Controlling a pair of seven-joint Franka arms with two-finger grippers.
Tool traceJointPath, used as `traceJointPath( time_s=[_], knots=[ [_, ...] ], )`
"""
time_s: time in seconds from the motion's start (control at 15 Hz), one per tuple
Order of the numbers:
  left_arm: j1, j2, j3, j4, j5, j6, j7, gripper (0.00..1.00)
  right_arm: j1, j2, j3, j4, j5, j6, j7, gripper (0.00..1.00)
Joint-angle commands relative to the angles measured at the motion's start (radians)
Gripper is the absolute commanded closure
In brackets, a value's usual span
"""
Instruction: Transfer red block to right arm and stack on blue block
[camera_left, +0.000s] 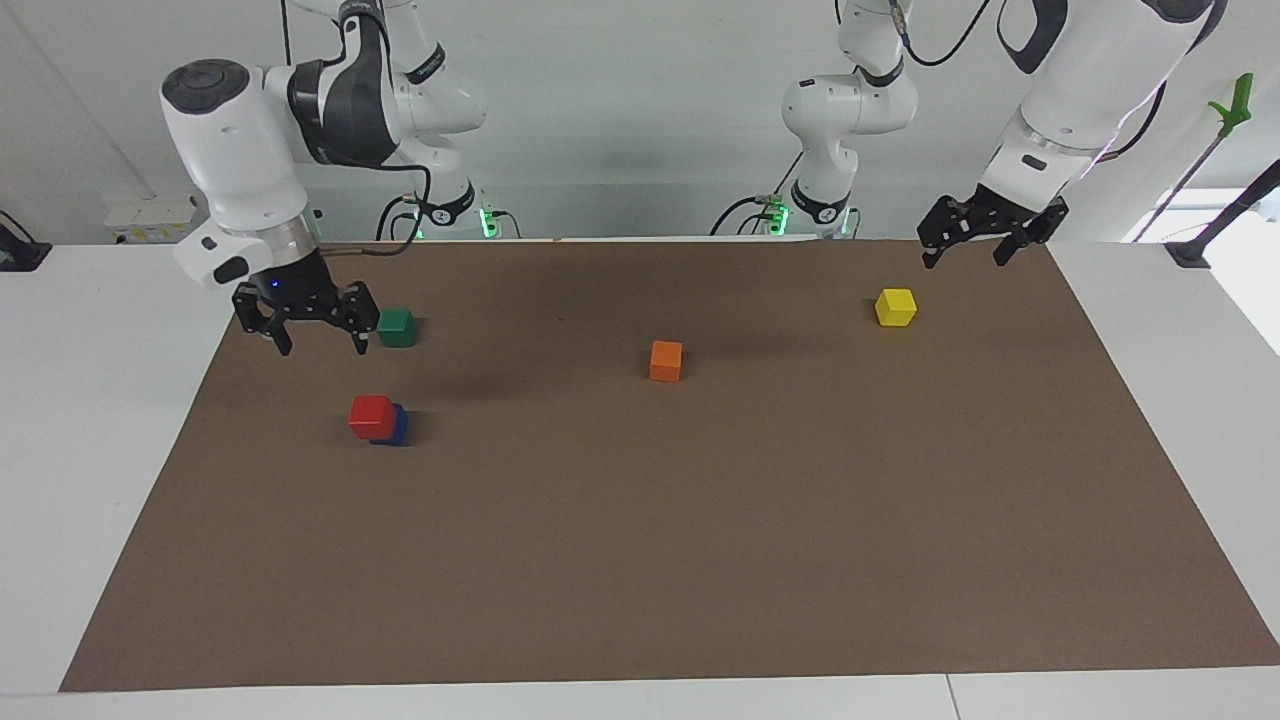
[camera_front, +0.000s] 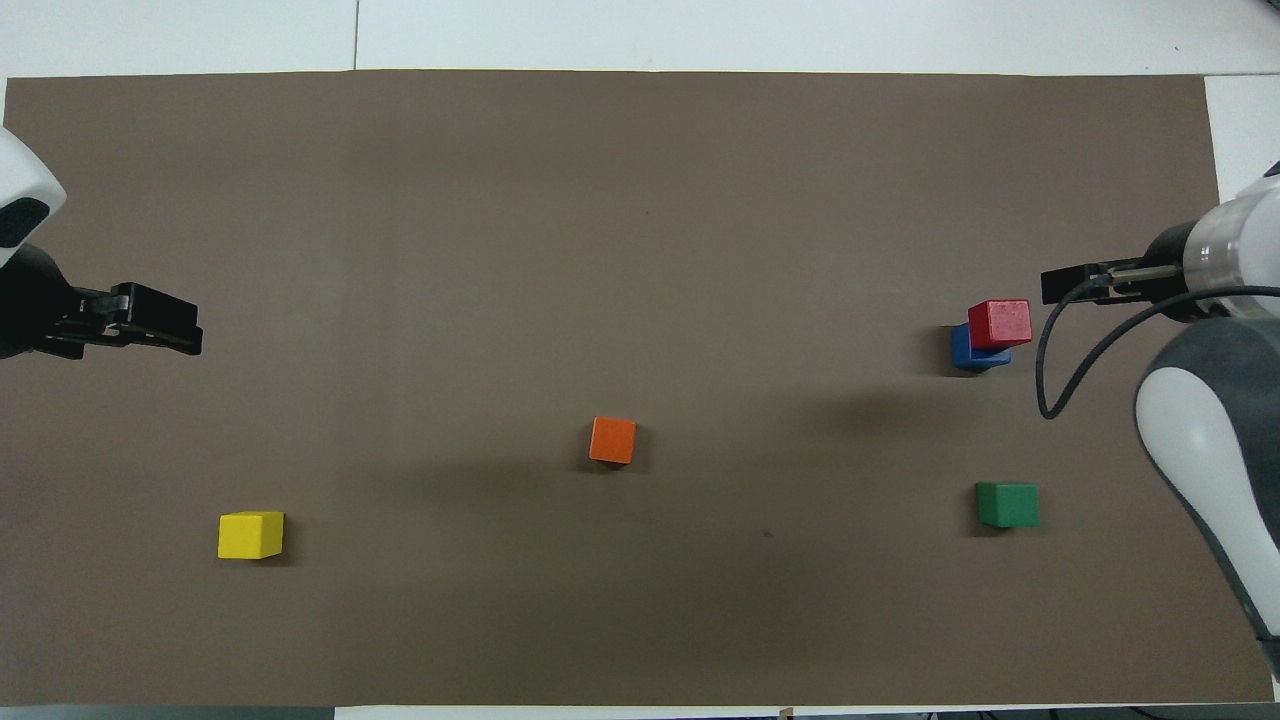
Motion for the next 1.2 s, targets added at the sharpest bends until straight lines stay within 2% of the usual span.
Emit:
traceJointPath(
  time_s=[0.0,0.13,0.4,0.73,1.13],
  knots=[
    [-0.002,-0.013,0.000,-0.010,0.001,-0.012,0.012,0.00,-0.008,0.006,0.002,0.136,0.037,-0.200,-0.071,0.00],
    [-0.002,-0.013,0.003,-0.008,0.001,-0.010,0.012,0.00,-0.014,0.027,0.002,0.225,0.037,-0.337,-0.086,0.00],
    [-0.002,-0.012,0.008,-0.006,0.001,-0.009,0.006,0.00,-0.031,0.053,-0.003,0.321,0.034,-0.487,-0.118,0.00],
    [0.003,-0.021,0.012,-0.011,0.001,-0.013,0.006,0.00,-0.049,0.056,-0.006,0.313,0.017,-0.511,-0.129,0.00],
    [0.011,-0.055,0.012,-0.016,0.001,-0.017,0.004,0.00,-0.054,-0.002,-0.004,0.270,0.017,-0.509,-0.129,0.00]
  ],
)
